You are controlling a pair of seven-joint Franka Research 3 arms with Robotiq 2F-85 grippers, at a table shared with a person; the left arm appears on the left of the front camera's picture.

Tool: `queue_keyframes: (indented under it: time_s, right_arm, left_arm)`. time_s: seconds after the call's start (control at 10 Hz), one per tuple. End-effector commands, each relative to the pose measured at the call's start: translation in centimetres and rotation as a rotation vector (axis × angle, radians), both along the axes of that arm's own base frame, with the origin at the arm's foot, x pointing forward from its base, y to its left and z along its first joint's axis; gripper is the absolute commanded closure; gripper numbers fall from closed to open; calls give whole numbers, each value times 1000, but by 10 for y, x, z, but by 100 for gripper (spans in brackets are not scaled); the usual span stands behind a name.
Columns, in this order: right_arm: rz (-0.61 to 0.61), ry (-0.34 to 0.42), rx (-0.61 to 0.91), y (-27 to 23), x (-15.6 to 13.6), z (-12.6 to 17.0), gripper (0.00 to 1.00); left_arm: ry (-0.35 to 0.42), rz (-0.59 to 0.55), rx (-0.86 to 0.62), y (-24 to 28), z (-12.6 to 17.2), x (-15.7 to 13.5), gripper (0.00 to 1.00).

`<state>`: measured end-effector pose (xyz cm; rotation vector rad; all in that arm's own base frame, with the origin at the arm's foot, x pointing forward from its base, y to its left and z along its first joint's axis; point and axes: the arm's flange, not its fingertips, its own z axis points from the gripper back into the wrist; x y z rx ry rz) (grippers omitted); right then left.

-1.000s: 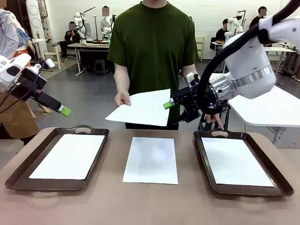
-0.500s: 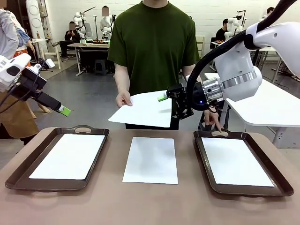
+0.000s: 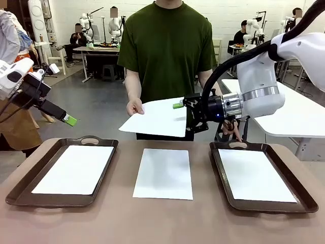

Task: Sort the A4 documents.
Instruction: Receive the A4 Paper.

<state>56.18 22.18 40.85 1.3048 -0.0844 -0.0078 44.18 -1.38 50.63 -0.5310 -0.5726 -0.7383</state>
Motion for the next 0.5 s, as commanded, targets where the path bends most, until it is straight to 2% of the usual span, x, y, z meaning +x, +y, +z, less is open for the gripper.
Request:
queue_keyframes:
  time_s: [0.0, 0.2, 0.3, 0.4]
  right_arm:
    - [-14, 55, 103, -6, 0, -14, 0]
    - [-11, 45, 104, -3, -3, -22, 0]
    - [-22, 22, 96, -3, -2, -23, 15]
    - [-17, 8, 98, -1, -2, -22, 18]
  left_arm:
    - [-13, -9, 13, 1, -1, -1, 0]
    - [-13, -9, 13, 1, -1, -1, 0]
    - [-13, -9, 13, 1, -1, -1, 0]
    - [-13, -9, 13, 1, -1, -1, 0]
